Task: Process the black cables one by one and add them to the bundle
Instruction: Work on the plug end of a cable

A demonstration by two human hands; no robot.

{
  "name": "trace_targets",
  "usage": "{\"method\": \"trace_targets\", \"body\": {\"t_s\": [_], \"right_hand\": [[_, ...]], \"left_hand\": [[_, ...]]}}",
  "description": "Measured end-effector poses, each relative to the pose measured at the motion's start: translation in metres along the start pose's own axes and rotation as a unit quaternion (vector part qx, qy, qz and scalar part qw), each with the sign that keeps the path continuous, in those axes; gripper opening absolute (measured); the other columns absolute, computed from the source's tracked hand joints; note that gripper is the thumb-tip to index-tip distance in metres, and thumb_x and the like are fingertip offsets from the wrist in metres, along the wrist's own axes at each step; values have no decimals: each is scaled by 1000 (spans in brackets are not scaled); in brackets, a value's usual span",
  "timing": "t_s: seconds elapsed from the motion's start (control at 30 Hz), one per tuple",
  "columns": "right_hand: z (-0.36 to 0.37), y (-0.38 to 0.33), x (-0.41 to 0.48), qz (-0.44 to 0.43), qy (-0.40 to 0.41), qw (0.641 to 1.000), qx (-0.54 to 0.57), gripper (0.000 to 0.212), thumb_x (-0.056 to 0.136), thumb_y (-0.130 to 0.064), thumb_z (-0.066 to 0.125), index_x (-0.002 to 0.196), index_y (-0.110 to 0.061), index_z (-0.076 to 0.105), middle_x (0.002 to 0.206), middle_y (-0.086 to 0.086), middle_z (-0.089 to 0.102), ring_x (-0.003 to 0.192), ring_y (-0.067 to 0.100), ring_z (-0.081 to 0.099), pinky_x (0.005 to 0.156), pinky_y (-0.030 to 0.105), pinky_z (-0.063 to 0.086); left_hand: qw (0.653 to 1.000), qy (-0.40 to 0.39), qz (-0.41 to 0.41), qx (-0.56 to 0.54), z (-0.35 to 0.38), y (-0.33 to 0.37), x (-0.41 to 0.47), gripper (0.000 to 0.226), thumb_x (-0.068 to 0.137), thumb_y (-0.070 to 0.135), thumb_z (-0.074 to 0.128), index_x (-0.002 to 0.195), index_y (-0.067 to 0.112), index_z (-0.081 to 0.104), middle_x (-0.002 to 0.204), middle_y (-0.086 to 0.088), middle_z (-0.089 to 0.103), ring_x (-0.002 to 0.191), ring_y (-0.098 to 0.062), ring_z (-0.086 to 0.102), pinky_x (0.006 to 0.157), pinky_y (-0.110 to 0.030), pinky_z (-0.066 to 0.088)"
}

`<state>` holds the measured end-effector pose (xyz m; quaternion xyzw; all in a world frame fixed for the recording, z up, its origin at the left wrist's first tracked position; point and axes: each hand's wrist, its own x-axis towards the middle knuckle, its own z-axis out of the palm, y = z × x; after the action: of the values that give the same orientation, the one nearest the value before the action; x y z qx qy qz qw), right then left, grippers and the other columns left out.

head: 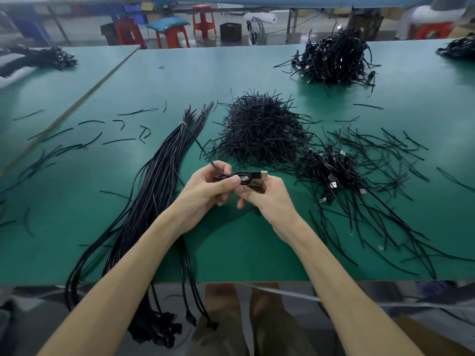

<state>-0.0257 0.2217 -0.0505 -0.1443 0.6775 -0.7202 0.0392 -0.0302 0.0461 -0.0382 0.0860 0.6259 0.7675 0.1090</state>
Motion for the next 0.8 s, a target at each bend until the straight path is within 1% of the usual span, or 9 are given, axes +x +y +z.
{"method": "trace_targets", "body": {"t_s": [0.07, 0.13, 0.27, 0.43, 0.6, 0.63, 0.7, 0.73, 0.8], "right_hand": [[0, 2, 0, 10, 32, 999, -4, 6, 94, -9, 71, 97, -4, 73, 77, 0, 73, 57, 11, 63, 60, 15, 44], [0, 3, 0, 16, 73, 997, -3, 10, 95, -9, 70, 95, 1, 69, 76, 4, 69, 56, 9, 62, 54, 18, 41], [-2, 4, 0, 15, 124, 992, -1, 13, 98, -9, 66, 86, -4, 65, 63, 5, 64, 55, 13, 56, 52, 22, 42], [-1, 3, -1, 22, 140, 990, -8, 21, 97, -4, 65, 78, -12, 62, 58, -5, 61, 54, 7, 54, 53, 21, 45], [0, 1, -2, 23, 124, 992, -27, 18, 95, -3, 67, 79, -11, 63, 57, 1, 61, 54, 12, 56, 51, 21, 43], [-1, 1, -3, 24, 121, 992, -34, 18, 96, -4, 66, 79, -11, 63, 57, 1, 61, 54, 12, 56, 51, 21, 43], [0, 0, -3, 21, 110, 992, -51, 18, 96, -5, 66, 80, -12, 63, 60, 3, 63, 56, 15, 58, 52, 22, 44], [0, 0, -2, 19, 105, 993, -57, 19, 96, -5, 66, 79, -12, 63, 61, 3, 64, 56, 15, 59, 52, 22, 43], [1, 1, -2, 17, 101, 993, -58, 20, 96, -4, 65, 79, -13, 62, 61, 2, 64, 55, 15, 58, 52, 21, 43]], "left_hand": [[1000, 7, 6, 11, 0, -1, 1, 24, 85, 18, 76, 92, 20, 54, 70, 1, 59, 53, -14, 46, 51, -23, 34], [1000, 2, 16, 16, 0, -1, 0, 22, 86, 25, 78, 89, 18, 57, 70, 0, 60, 52, -17, 49, 51, -24, 36], [999, -33, 25, 11, -2, 3, -2, 31, 86, 41, 79, 86, 13, 65, 91, -12, 72, 54, -24, 60, 58, -31, 47], [991, -123, 22, 40, -1, -1, -7, 12, 89, 28, 77, 89, 17, 73, 97, -15, 76, 67, -27, 69, 68, -32, 55], [996, -37, 38, 67, 0, -2, -5, 17, 80, 28, 84, 86, 16, 74, 83, -3, 63, 66, -13, 52, 61, -23, 43], [995, -19, 49, 88, 0, -3, -5, 14, 78, 28, 84, 84, 19, 75, 89, -3, 62, 72, -12, 54, 64, -24, 44], [989, -2, 72, 129, -1, -6, -3, 9, 76, 19, 84, 82, 21, 77, 109, -1, 61, 98, -11, 60, 82, -32, 50], [986, -7, 84, 145, -1, -7, -3, 10, 78, 15, 82, 86, 14, 77, 120, -3, 60, 110, -12, 59, 91, -36, 49], [977, -10, 118, 176, -2, -9, -2, 22, 84, 10, 79, 98, -4, 71, 137, -5, 57, 124, -17, 57, 97, -39, 49]]}}
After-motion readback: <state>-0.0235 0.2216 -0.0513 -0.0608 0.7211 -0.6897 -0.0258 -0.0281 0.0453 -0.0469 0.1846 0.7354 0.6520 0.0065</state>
